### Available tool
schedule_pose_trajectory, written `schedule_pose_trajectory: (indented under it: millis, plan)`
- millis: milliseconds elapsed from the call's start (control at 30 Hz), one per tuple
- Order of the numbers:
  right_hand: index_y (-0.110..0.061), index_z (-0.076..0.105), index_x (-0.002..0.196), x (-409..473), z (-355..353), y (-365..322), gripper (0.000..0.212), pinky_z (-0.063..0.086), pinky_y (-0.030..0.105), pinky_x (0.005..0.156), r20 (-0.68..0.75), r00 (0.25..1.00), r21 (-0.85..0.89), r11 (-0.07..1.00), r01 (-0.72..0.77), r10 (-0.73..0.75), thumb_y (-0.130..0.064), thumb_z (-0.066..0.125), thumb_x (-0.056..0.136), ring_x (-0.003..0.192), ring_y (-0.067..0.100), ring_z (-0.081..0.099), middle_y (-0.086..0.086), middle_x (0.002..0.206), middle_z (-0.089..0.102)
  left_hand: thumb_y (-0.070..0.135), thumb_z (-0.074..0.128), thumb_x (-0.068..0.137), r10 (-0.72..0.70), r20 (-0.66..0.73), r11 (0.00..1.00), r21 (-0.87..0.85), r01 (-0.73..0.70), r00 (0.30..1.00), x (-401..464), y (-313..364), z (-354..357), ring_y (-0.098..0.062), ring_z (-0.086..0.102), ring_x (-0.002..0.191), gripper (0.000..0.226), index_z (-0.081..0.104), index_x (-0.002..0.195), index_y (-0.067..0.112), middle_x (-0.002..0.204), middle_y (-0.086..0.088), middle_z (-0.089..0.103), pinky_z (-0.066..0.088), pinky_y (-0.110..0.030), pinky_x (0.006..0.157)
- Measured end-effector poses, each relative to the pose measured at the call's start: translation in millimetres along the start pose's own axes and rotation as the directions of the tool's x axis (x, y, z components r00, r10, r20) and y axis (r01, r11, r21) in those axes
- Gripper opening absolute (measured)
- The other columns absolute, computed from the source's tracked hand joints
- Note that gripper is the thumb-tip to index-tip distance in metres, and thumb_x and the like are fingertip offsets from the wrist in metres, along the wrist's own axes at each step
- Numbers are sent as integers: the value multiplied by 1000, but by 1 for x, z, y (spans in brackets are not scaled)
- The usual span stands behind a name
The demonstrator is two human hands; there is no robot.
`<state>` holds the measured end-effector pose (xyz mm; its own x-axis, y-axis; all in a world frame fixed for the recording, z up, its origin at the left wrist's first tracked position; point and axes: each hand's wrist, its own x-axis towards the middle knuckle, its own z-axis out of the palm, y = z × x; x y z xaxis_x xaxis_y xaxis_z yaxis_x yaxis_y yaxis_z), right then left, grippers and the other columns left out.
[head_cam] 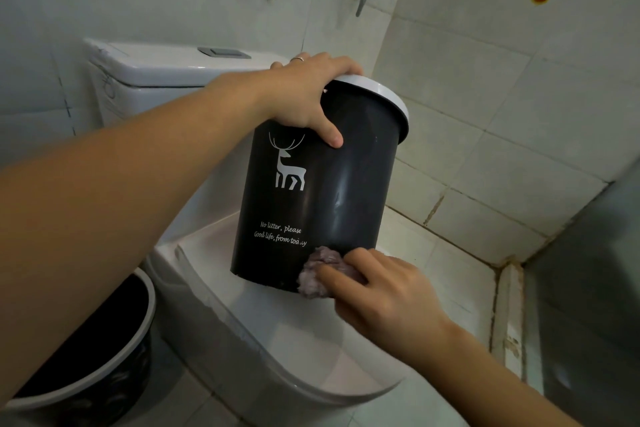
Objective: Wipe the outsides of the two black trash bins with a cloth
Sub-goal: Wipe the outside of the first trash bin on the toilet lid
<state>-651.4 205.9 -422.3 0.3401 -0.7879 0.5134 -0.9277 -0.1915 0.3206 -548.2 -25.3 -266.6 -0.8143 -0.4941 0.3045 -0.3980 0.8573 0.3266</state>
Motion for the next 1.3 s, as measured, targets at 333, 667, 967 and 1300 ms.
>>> schedule_pose_trajectory:
  millis: [333, 667, 967, 1300]
  plan:
    - [-17, 69, 113, -14, 3, 9, 23, 46, 31, 49, -7, 997, -6, 997, 70, -70, -20, 64, 91, 64, 23, 51, 7, 86, 59, 46, 88, 65, 28, -6, 999, 26, -28, 1000, 2, 6, 3, -26, 35, 132, 93, 37, 142, 40, 135, 4, 46, 28, -53, 112]
    - [-20, 64, 117, 16, 0, 37, 29, 50, 35, 48, -178, 952, 71, 969, -238, 247, -24, 57, 89, 69, 23, 56, 5, 94, 61, 47, 88, 63, 50, -8, 998, 33, -50, 999, 2, 6, 3, -25, 36, 130, 93, 38, 140, 40, 136, 7, 47, 28, -53, 111]
    - [-23, 66, 118, 38, -7, 62, 34, 52, 35, 53, -220, 923, 85, 949, -303, 315, -21, 61, 84, 71, 27, 60, 5, 94, 62, 48, 89, 60, 56, -16, 998, 27, -56, 998, -1, 3, 4, -24, 36, 130, 96, 37, 141, 42, 132, 10, 46, 28, -52, 111]
    - [-17, 66, 117, 56, -8, 71, 32, 55, 41, 61, -250, 866, 229, 895, -382, 434, -24, 62, 87, 75, 25, 60, 6, 98, 63, 47, 90, 60, 85, -26, 996, 18, -84, 996, -5, 0, 2, -23, 36, 129, 97, 37, 141, 42, 128, 13, 45, 27, -51, 112]
